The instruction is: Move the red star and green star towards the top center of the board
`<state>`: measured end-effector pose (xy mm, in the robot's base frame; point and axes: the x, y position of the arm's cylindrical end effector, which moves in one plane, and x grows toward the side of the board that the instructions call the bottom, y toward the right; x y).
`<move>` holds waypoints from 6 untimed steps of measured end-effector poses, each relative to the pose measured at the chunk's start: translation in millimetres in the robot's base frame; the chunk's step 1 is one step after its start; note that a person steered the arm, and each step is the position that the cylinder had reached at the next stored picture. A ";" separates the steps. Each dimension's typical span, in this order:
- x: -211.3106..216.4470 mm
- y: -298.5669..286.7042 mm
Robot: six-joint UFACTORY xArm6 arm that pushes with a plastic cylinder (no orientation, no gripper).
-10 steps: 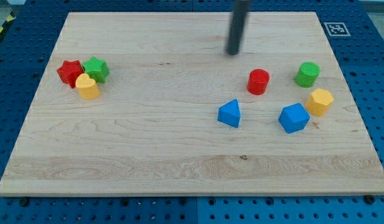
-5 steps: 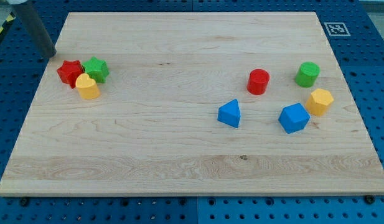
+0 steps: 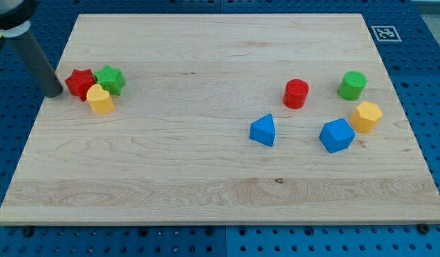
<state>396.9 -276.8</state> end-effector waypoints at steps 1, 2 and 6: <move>-7.5 31.3; 11.7 50.2; -35.9 172.4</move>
<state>361.0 -104.4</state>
